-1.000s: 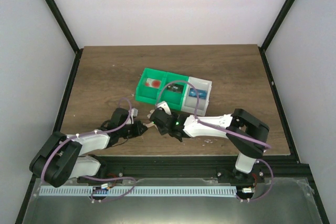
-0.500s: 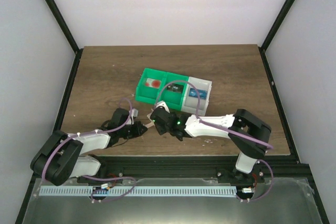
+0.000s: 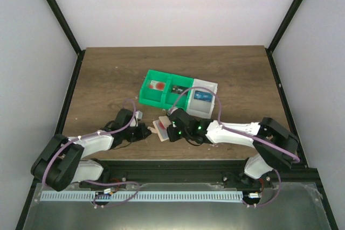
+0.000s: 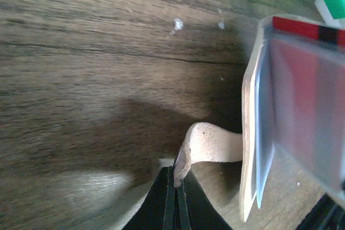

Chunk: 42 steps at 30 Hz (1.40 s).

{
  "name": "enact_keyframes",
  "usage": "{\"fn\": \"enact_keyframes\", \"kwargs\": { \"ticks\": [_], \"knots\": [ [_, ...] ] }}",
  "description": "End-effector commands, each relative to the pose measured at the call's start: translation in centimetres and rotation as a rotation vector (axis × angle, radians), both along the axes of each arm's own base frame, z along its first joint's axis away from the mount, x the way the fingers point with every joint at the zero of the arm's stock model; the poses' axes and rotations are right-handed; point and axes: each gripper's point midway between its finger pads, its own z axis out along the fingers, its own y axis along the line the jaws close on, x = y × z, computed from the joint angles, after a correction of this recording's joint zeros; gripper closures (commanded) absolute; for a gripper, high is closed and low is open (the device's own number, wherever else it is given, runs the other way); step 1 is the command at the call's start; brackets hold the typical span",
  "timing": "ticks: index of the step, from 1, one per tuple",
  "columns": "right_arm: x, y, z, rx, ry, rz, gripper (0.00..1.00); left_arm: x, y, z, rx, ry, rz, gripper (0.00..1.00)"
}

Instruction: Take the credit cards out of the card holder

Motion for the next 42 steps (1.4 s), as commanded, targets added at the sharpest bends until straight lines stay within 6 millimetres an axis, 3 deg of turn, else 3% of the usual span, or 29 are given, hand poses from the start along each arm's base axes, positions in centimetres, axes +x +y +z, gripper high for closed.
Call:
{"fn": "enact_keyframes", "kwargs": {
  "ticks": [1, 4, 6, 9, 15, 16, 18, 20, 22, 25, 35, 38, 42],
  "knots": [
    [-2.4, 1.8, 0.1, 0.123, 0.126, 0.069, 0.95, 0.5, -1.7, 1.9, -0.076, -0.041, -0.073, 1.0],
    [-1.8, 1.2, -0.7, 0.09, 0.109, 0.032, 0.89, 0.4, -2.0, 1.7, -0.076, -0.027, -0.093, 1.0],
    [-1.1, 0.6, -1.1, 0.053, 0.075, 0.01, 0.99, 0.4, -1.9, 1.6, -0.069, -0.022, -0.094, 1.0],
    [-0.5, 0.0, -1.6, 0.009, 0.041, -0.007, 1.0, 0.2, -1.9, 1.5, -0.069, -0.018, -0.099, 1.0],
    [-0.1, -0.3, -0.4, 0.015, -0.002, -0.018, 0.99, 0.0, -1.9, 1.2, -0.063, -0.006, -0.103, 1.0],
    [0.0, -0.2, -0.5, 0.011, -0.001, -0.016, 0.89, 0.0, -2.1, 1.5, -0.076, -0.008, -0.106, 1.0],
    [0.0, -0.2, -1.5, -0.04, 0.002, -0.023, 0.58, -0.1, -2.5, 1.9, -0.112, -0.008, -0.11, 1.0],
    [-0.1, -0.1, -2.3, -0.111, -0.018, -0.035, 0.4, -0.4, -2.8, 2.2, -0.151, 0.001, -0.113, 1.0],
    [0.3, -0.1, -2.7, -0.165, -0.043, -0.062, 0.27, -0.7, -3.0, 2.3, -0.179, 0.016, -0.115, 1.0],
    [0.9, -0.4, -2.8, -0.221, -0.084, -0.102, 0.19, -0.8, -2.9, 2.1, -0.175, 0.018, -0.109, 1.0],
    [2.5, -0.8, -4.2, -0.338, -0.133, -0.135, 0.15, -0.9, -2.7, 1.5, -0.153, 0.024, -0.11, 1.0],
    [2.6, -0.9, -3.9, -0.343, -0.145, -0.136, 0.27, -0.9, -2.5, 1.3, -0.144, 0.027, -0.11, 1.0],
    [2.9, -1.4, -3.2, -0.348, -0.167, -0.158, 0.32, -0.9, -2.5, 1.2, -0.137, 0.027, -0.114, 1.0]
  ]
}}
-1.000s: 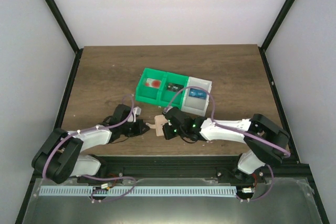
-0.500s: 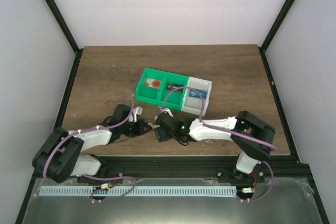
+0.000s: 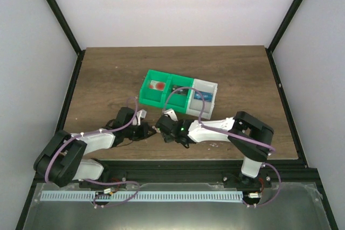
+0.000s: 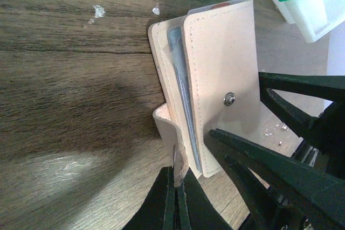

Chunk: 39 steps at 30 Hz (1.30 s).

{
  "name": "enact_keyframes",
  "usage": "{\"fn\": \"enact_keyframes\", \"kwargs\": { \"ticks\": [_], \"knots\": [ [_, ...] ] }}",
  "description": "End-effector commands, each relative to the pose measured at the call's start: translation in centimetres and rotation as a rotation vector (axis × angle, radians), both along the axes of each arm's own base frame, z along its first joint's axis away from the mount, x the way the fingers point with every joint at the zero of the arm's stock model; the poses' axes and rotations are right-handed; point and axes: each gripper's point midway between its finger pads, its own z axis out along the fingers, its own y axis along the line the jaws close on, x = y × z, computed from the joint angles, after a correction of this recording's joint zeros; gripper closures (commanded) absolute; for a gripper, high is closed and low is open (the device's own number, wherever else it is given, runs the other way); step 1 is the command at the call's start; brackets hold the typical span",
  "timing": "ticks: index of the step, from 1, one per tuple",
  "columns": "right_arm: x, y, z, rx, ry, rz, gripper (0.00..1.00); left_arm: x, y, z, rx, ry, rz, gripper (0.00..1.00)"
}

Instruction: Take the credit cards out of the card holder

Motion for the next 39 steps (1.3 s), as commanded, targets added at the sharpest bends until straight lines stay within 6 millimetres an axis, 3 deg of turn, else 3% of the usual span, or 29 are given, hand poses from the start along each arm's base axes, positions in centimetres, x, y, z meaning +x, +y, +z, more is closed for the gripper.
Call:
{"fn": "enact_keyframes", "kwargs": {
  "ticks": [1, 10, 15, 21, 28, 39],
  "knots": [
    [0.7, -0.9, 1.3, -0.039, -0.053, -0.034, 0.35, -0.4, 0.2, -0.5, 0.01, 0.003, -0.015, 1.0],
    [0.9, -1.5, 2.1, -0.041, -0.078, -0.048, 0.41, -0.8, 0.4, -1.1, 0.026, 0.013, -0.021, 1.0],
    [0.6, -1.7, 2.0, -0.036, -0.067, -0.049, 0.28, -1.0, 0.5, -1.3, 0.026, 0.021, -0.02, 1.0],
    [-0.4, -0.1, 3.3, 0.02, -0.055, -0.001, 0.28, -1.2, 0.2, -0.9, -0.003, 0.023, -0.023, 1.0],
    [-0.4, 1.2, 2.8, -0.012, -0.048, 0.022, 0.37, -1.3, 0.2, -0.8, -0.02, 0.028, -0.013, 1.0],
    [-0.2, 1.9, 1.4, -0.046, -0.041, 0.029, 0.31, -1.5, 0.2, -0.8, -0.027, 0.027, -0.011, 1.0]
  ]
}}
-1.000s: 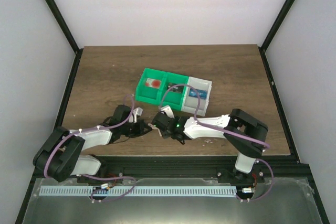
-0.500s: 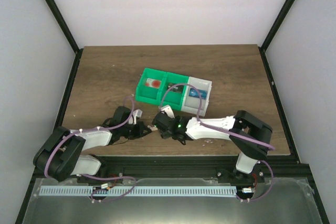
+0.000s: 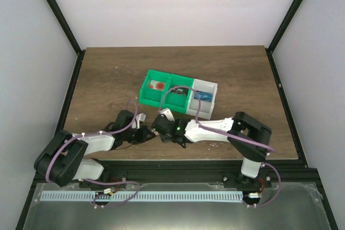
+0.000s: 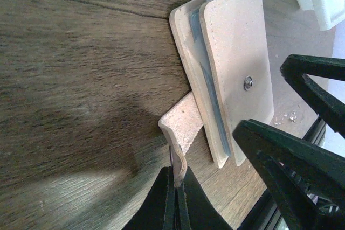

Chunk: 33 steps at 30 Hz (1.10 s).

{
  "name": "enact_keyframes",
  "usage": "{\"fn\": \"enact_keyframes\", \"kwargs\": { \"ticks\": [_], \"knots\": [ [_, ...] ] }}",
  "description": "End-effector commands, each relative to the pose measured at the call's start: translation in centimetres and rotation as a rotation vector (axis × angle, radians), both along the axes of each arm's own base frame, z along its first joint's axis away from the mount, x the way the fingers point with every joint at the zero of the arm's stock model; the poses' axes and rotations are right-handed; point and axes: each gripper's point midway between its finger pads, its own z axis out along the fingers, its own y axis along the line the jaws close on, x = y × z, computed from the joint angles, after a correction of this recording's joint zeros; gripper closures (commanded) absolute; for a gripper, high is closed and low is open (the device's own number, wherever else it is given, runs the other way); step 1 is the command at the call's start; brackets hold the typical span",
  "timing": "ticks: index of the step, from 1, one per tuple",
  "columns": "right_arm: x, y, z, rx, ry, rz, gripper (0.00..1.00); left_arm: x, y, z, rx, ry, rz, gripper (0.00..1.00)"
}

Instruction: Take the credit cards out of the card holder

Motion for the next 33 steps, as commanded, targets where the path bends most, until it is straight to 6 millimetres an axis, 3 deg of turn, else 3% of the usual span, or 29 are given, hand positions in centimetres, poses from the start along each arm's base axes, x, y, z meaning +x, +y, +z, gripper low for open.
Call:
{"fn": "enact_keyframes", "kwargs": {
  "ticks": [1, 6, 12, 27, 33],
  "knots": [
    [0.2, 0.7, -0.3, -0.02, -0.015, -0.001, 0.3, -0.2, -0.2, 0.4, -0.022, -0.015, -0.009, 1.0],
    [0.5, 0.3, -1.0, -0.058, -0.028, -0.012, 0.23, -0.3, -0.1, 0.2, -0.015, -0.014, -0.014, 1.0],
    [1.0, -1.2, -0.9, -0.105, -0.072, -0.038, 0.37, -0.5, 0.2, -0.2, 0.005, -0.007, -0.02, 1.0],
    [1.1, -1.3, 1.2, -0.077, -0.098, -0.047, 0.34, -0.8, 0.4, -0.2, 0.017, -0.006, -0.018, 1.0],
    [0.9, -1.7, 1.8, -0.054, -0.1, -0.046, 0.47, -0.8, 0.7, -0.5, 0.031, -0.006, -0.016, 1.0]
  ]
}}
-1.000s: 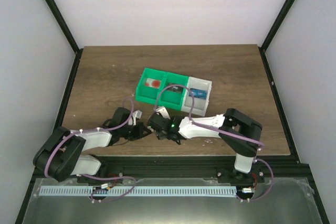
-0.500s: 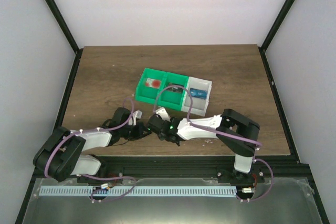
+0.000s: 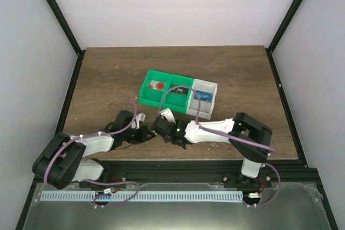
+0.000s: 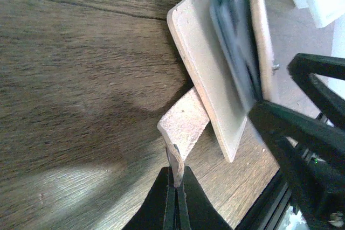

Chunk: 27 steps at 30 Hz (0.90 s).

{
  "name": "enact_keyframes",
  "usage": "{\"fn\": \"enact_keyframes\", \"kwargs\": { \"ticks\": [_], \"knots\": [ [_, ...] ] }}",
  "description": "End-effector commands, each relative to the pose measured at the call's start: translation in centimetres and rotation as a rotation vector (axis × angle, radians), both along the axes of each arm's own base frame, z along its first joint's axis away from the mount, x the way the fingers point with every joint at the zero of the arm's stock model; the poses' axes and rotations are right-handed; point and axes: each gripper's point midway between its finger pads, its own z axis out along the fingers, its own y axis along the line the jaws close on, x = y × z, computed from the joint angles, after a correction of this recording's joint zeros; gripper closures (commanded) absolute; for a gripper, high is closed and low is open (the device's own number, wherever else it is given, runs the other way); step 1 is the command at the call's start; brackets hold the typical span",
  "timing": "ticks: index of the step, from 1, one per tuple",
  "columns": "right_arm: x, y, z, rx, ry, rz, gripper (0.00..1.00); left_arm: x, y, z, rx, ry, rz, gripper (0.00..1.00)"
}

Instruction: Take the credit cards out of the card holder

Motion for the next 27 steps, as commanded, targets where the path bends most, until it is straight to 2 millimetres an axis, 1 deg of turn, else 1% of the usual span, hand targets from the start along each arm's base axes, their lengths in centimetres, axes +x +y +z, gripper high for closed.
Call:
{"fn": "enact_keyframes", "kwargs": {
  "ticks": [1, 8, 11, 13, 15, 18, 27],
  "knots": [
    [0.4, -0.7, 2.0, 0.017, -0.048, -0.024, 0.49, -0.7, 0.5, -0.8, 0.03, 0.013, -0.01, 1.0],
    [0.4, -0.8, 2.2, 0.025, -0.057, -0.025, 0.66, -0.6, 0.4, -0.9, 0.026, 0.015, -0.016, 1.0],
    [0.4, -0.8, 2.2, 0.026, -0.058, -0.023, 0.7, -0.6, 0.4, -0.9, 0.029, 0.014, -0.015, 1.0],
    [0.4, -0.9, 2.3, 0.026, -0.059, -0.024, 0.69, -0.6, 0.4, -1.0, 0.03, 0.016, -0.016, 1.0],
    [0.4, -0.8, 2.3, 0.033, -0.057, -0.025, 0.62, -0.7, 0.5, -1.2, 0.032, 0.021, -0.015, 1.0],
    [0.2, -0.7, 2.4, 0.046, -0.052, -0.015, 0.61, -0.7, 0.4, -1.2, 0.031, 0.022, -0.016, 1.0],
    [0.0, -0.6, 3.1, 0.082, -0.052, -0.001, 0.73, -0.7, 0.5, -1.3, 0.032, 0.024, -0.013, 1.0]
  ]
}}
